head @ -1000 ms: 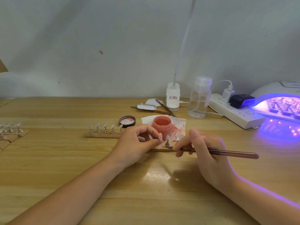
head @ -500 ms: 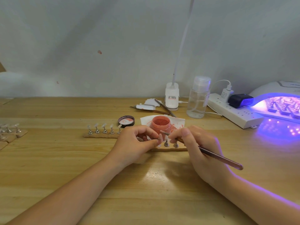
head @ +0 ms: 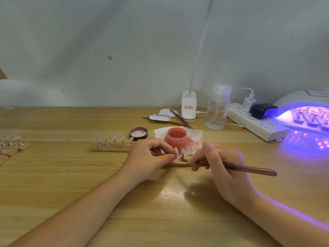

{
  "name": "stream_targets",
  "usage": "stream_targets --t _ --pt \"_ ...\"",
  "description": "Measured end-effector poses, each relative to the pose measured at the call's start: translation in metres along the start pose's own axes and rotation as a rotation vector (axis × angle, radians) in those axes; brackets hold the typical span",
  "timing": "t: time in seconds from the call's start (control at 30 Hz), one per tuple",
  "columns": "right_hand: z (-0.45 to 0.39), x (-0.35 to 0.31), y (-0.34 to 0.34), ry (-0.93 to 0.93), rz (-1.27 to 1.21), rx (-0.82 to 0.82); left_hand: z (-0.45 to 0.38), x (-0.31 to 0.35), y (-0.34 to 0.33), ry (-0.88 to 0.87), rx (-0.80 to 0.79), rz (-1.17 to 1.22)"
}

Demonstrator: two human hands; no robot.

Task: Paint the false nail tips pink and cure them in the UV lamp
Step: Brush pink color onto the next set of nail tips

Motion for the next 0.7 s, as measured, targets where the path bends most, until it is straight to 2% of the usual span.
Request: stream_targets --t 0.07,0.2,0.37,0.43,0.57,0.7 --pt "0.0007 -0.0015 0.0013 0.014 -0.025 0.023 -0.0001 0.0000 0.0001 0.001 -0.001 -0.001" --pt "-0.0036 -0.0007 -0.0002 -0.001 0.078 -0.002 0.0003 0.0009 0.0005 -0.014 -0.004 -0.039" --pt "0.0008 -0.0019 -0.0012 -0.028 -0.088 -0.031 0.0002 0.0011 0.0006 -0.009 0.002 -0.023" --pt "0.0001 -0.0041 -0.0002 -0.025 -0.128 0.006 -0.0002 0.0006 0.0004 0.001 0.003 0.006" --pt "-0.0036 -0.0050 0.0040 -0.098 -0.212 0.199 0.0003 0.0004 0.0004 0.021 0.008 0.093" --pt "-0.0006 -0.0084 -0.0009 -0.027 -0.133 0.092 0.0017 0.0025 0.0003 0.005 -0.022 0.151"
Point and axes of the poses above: each hand's wrist, its own z-axis away from the middle knuckle, its own y-axis out of the back of the hand, x = y × z, the point moved 3 cm from there along -z, towards the middle knuckle, and after that the axes turned 1 degree about y, right-handed, at the moved point
